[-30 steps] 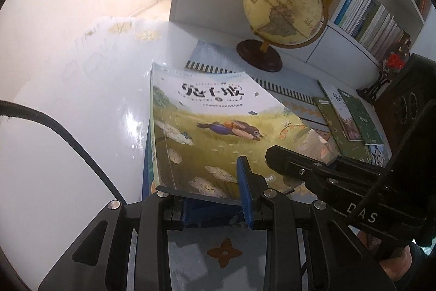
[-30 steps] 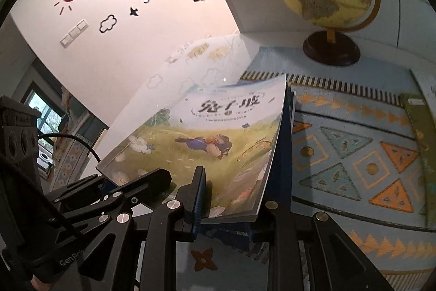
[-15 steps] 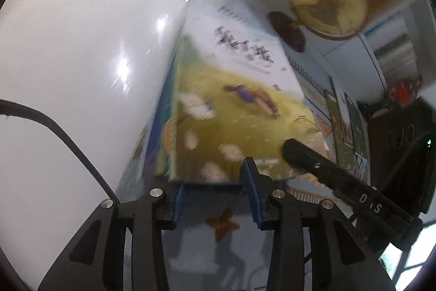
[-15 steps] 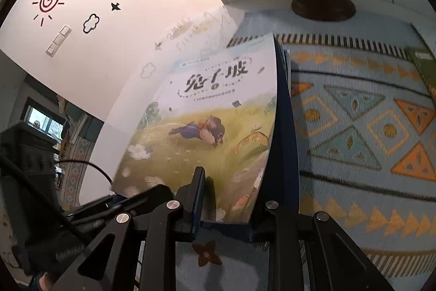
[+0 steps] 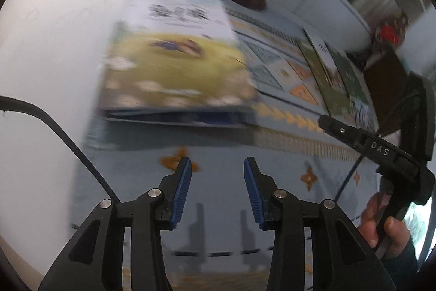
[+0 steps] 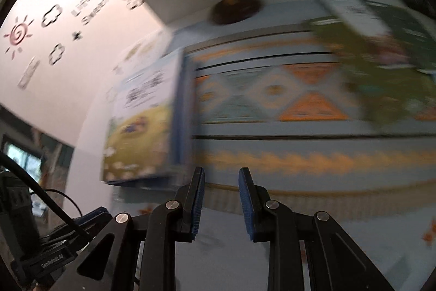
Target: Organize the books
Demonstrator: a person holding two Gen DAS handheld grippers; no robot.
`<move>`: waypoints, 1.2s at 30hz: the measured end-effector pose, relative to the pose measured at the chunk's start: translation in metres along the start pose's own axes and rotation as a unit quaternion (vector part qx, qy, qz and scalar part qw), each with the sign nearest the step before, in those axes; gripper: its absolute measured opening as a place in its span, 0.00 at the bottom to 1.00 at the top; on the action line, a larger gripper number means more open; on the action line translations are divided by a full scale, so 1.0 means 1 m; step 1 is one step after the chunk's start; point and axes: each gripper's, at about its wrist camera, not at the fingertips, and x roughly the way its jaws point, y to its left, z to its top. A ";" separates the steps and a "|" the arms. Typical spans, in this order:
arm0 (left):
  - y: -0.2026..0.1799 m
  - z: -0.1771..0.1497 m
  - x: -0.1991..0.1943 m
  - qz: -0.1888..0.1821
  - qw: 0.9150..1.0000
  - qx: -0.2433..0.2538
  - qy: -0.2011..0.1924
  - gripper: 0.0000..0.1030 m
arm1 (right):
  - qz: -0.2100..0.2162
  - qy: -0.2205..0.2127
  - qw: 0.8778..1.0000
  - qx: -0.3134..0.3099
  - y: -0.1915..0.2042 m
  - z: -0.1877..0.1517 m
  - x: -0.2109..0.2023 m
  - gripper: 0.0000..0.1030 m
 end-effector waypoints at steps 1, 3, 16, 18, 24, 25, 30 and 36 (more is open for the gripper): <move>-0.010 -0.002 0.004 0.011 1.000 0.002 -0.002 0.37 | -0.027 -0.004 1.000 -0.001 -0.014 -0.003 -0.006 0.24; -0.039 -0.008 0.017 0.028 0.999 0.017 -0.002 0.38 | -0.083 -0.012 0.996 -0.019 -0.031 -0.010 -0.014 0.24; -0.162 -0.024 0.100 0.126 0.987 0.086 -0.044 0.71 | -0.196 -0.043 0.979 -0.034 -0.147 -0.039 -0.035 0.28; -0.172 -0.024 0.106 0.136 0.985 0.090 -0.055 0.81 | -0.198 -0.053 0.978 -0.037 -0.153 -0.038 -0.037 0.32; -0.170 -0.023 0.115 0.146 0.984 0.059 -0.079 1.00 | -0.200 -0.072 0.976 -0.044 -0.167 -0.032 -0.034 0.62; -0.170 -0.023 0.115 0.146 0.984 0.058 -0.085 1.00 | -0.202 -0.073 0.976 -0.043 -0.166 -0.031 -0.031 0.67; -0.173 -0.028 0.119 0.149 0.981 0.056 -0.112 1.00 | -0.210 -0.076 0.975 -0.020 -0.179 -0.027 -0.028 0.92; -0.173 -0.028 0.121 0.154 0.980 0.050 -0.118 1.00 | -0.205 -0.075 0.976 -0.027 -0.179 -0.027 -0.027 0.94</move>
